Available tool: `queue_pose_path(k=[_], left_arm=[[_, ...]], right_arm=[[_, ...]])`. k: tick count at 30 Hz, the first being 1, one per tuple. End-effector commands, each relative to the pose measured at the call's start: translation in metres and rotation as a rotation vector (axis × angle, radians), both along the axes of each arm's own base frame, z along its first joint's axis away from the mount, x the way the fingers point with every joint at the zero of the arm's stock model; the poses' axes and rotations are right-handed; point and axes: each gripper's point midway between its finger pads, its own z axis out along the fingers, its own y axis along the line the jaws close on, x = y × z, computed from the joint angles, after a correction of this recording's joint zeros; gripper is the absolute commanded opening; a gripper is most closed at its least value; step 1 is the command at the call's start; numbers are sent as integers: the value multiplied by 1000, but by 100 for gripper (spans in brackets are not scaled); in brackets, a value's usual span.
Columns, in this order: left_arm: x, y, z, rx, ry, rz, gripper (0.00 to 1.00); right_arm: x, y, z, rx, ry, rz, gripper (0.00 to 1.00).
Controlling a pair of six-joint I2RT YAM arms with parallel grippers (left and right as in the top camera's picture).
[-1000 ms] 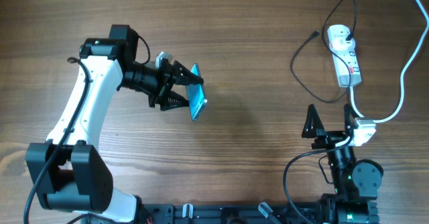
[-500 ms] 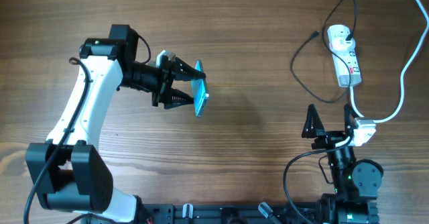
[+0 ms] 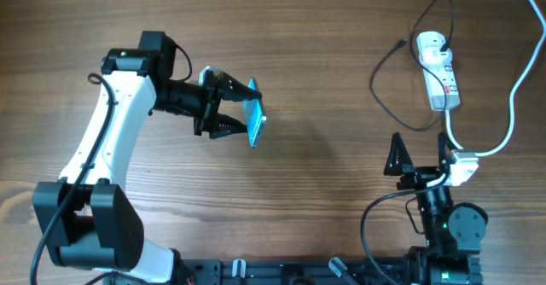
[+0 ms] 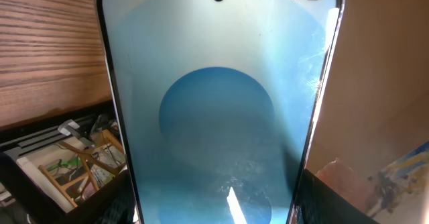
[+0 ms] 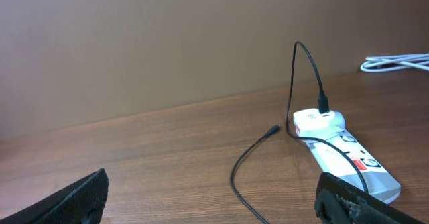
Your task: Plug charger to phone and switch on socket
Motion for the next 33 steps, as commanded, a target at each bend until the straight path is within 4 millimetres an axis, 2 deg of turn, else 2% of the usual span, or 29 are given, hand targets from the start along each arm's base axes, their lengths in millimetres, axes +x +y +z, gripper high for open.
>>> queue_pose_path(k=[1,13,18,26,33], left_arm=[[5,-2,11,-49,-5,11,39],[5,0,7,-27,-21,6,37],[7,9,-15,115,-45,-2,36],[25,26,-60,449,-203,-46,36],[40,22,-83,721,-376,-119,35]], right_arm=[[0,-1,2,1,-9,-7,100],[0,-1,2,0,-9,-7,100],[0,-1,2,0,-9,-7,100],[0,-1,2,1,-9,-7,100],[0,-1,2,1,-9,-7,100]])
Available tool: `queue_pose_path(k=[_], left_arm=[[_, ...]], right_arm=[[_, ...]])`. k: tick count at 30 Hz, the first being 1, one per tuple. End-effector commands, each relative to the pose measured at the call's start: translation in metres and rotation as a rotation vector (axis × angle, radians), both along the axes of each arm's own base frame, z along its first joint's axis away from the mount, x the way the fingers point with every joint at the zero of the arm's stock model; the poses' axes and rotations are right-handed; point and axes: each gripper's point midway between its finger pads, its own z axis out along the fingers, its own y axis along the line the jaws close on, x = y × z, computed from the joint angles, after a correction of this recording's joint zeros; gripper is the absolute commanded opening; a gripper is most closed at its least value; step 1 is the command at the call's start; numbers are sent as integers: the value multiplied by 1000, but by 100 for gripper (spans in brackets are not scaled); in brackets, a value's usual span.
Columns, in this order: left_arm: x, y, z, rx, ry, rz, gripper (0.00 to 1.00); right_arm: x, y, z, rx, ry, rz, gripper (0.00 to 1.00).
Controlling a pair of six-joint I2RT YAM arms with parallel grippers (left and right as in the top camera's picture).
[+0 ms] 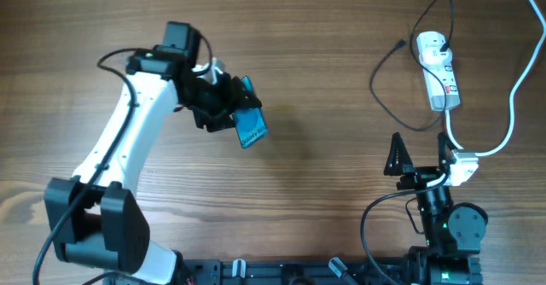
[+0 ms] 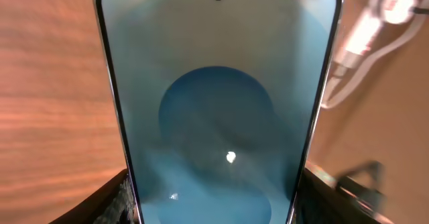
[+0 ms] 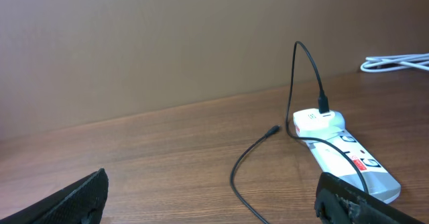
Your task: Plug charger to phone and switch on socket
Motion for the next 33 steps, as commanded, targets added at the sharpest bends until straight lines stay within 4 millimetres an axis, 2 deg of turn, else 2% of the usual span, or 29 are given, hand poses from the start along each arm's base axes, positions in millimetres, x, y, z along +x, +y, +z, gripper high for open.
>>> queue_pose_path(k=[1,3,10,15,24,25,27,28,30,33], left_arm=[[12,5,-13,218,-112,-38,36],[16,3,-16,297,-173,-82,36],[28,15,-19,620,-325,-107,39],[32,10,-17,652,-369,-117,39],[28,11,-18,659,-353,-125,39],[27,12,-18,658,-348,-127,40],[24,13,-19,663,-336,-132,39],[22,14,-20,666,-328,-135,39],[18,16,-21,675,-310,-143,39],[14,18,-22,681,-294,-149,40]], right_arm=[[0,-1,2,1,-9,-7,100],[0,-1,2,1,-9,-7,99],[0,-1,2,0,-9,-7,100],[0,-1,2,1,-9,-7,100],[0,-1,2,1,-9,-7,100],[0,-4,2,-11,-12,-24,100],[0,-26,7,-67,-31,-155,100],[-3,-45,9,-99,-33,-268,100],[-7,-64,6,-105,-15,-382,100],[-8,-66,6,-104,-15,-393,99]])
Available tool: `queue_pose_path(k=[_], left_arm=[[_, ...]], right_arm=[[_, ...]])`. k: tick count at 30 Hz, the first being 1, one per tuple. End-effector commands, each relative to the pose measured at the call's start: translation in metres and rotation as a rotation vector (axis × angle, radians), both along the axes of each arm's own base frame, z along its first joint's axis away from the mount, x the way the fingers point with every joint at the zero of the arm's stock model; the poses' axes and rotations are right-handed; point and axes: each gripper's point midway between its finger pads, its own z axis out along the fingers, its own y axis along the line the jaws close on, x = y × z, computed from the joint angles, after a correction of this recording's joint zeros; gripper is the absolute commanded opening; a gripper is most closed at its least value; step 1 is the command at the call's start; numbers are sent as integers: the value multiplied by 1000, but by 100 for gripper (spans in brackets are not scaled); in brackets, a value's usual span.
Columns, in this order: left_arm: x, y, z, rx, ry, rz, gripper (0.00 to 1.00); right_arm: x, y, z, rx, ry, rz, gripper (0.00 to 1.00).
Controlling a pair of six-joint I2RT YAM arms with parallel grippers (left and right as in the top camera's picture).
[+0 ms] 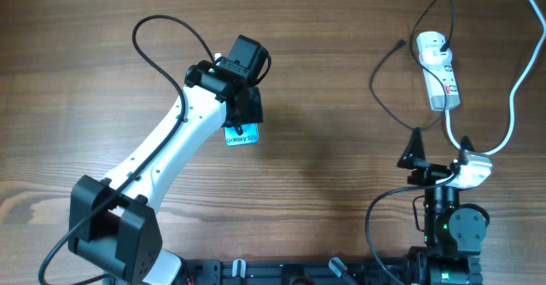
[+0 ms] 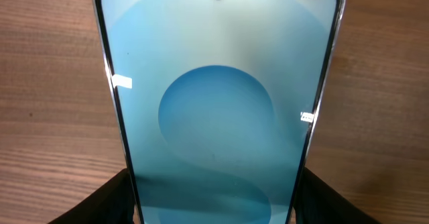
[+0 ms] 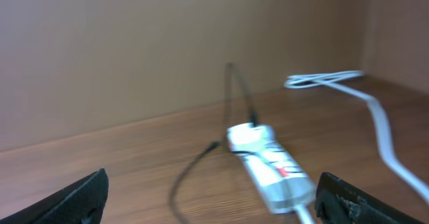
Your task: Plug charger to phone and switch on socket
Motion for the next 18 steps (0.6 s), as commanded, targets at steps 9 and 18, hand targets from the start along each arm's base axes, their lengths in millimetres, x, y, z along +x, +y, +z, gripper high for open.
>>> queue_pose_path(k=[9,18], left_arm=[[-2,-22,4,-112,27,-36,41],[-17,-74,24,-434,148,31,43]], right_arm=[[2,37,-6,370,1,214,100],[-37,146,-23,746,316,850,100]])
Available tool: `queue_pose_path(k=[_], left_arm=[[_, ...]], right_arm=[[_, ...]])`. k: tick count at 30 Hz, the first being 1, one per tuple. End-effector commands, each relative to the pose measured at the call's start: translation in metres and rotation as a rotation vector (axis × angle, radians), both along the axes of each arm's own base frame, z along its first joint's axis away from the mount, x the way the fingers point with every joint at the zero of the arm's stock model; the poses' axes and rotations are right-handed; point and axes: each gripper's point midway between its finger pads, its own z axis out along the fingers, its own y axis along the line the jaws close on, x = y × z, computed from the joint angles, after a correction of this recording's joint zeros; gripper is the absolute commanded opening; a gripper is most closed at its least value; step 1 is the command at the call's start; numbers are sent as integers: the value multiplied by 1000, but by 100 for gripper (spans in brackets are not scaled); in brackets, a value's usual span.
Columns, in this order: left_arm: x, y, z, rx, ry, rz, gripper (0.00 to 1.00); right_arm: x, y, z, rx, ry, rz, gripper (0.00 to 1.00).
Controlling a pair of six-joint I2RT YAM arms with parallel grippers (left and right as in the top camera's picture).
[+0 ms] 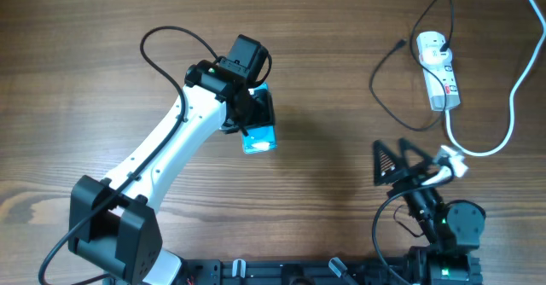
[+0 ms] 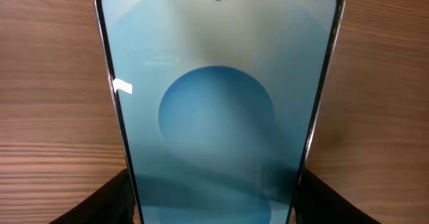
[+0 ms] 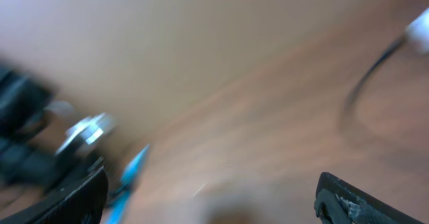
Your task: Plug charger to phone and switch on socket
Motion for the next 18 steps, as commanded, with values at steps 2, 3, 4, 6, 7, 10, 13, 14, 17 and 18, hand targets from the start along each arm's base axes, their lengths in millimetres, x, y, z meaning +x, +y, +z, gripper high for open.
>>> queue_pose_path(k=[2,3,4,6,7,10,13,14,17,18], left_arm=[[2,-42,27,-265,82,110,43],[2,-47,30,-300,98,134,42],[4,-51,33,-333,114,171,41],[12,-56,38,-377,123,270,41],[15,-57,39,-390,124,297,40],[24,-62,44,-434,131,390,40],[30,-67,48,-471,142,458,40],[31,-70,50,-482,141,465,39],[32,-82,55,-513,126,457,39],[32,-86,56,-520,121,449,39]], right_arm=[[-24,41,-14,129,148,278,100],[-24,41,-16,121,156,278,100],[-23,41,-20,113,165,279,100],[-18,39,-27,68,167,262,100],[-17,38,-28,58,164,253,99],[-10,38,-24,23,127,232,100],[-4,41,-18,7,88,225,99],[-2,43,-16,3,78,223,99],[4,52,-12,-11,52,216,99],[6,56,-11,-14,41,215,99]])
